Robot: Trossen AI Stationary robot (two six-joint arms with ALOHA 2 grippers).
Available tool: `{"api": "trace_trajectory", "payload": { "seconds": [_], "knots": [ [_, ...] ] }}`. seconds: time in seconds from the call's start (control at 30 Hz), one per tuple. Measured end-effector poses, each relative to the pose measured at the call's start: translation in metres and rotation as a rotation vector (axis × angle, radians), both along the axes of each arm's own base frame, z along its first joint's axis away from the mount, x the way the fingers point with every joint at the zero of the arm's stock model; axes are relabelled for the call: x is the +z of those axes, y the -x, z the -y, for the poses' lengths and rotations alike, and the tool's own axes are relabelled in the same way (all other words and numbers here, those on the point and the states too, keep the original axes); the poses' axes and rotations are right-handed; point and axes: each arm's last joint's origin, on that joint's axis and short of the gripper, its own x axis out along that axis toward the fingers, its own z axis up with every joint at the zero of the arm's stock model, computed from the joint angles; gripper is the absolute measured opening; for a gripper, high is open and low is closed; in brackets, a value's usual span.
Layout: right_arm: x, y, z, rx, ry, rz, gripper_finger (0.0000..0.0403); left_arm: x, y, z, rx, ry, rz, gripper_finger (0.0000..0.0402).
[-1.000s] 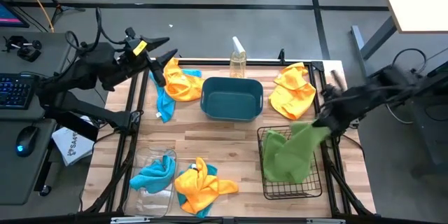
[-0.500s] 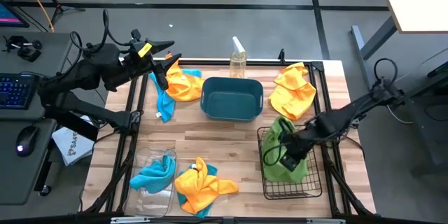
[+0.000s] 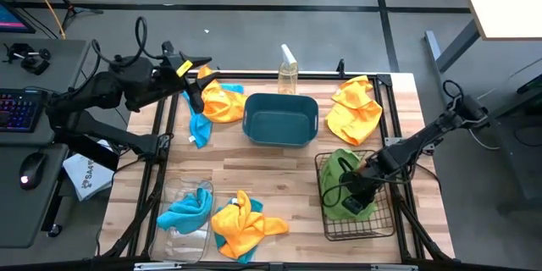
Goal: Sort microfiber towel by color & place in baskets
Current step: Put the green towel into the basket
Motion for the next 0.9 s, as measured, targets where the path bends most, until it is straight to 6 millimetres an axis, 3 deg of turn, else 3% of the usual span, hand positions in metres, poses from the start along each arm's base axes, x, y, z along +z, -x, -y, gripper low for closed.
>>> {"api": "trace_trajectory", "payload": {
  "seconds": [0.3,0.47,0.6,0.73,0.9],
  "knots": [
    [-0.012,0.002,0.008,-0.102,0.137,0.023,0.0007,-0.001,0.000,0.000,0.003,0.006,-0.007,0.0188],
    [-0.006,-0.004,0.009,-0.142,0.121,0.037,0.0067,-0.001,0.000,0.000,0.003,0.006,-0.006,0.0188],
    [0.013,-0.012,0.002,-0.067,0.045,0.092,0.0143,-0.001,0.000,0.000,0.003,0.006,-0.006,0.0188],
    [0.046,-0.020,-0.007,0.069,-0.118,0.138,0.0215,-0.001,0.000,0.000,0.003,0.006,-0.006,0.0188],
    [0.092,-0.030,-0.008,0.167,-0.228,0.216,0.0257,-0.001,0.000,0.000,0.003,0.006,-0.006,0.0188]
  ]
}}
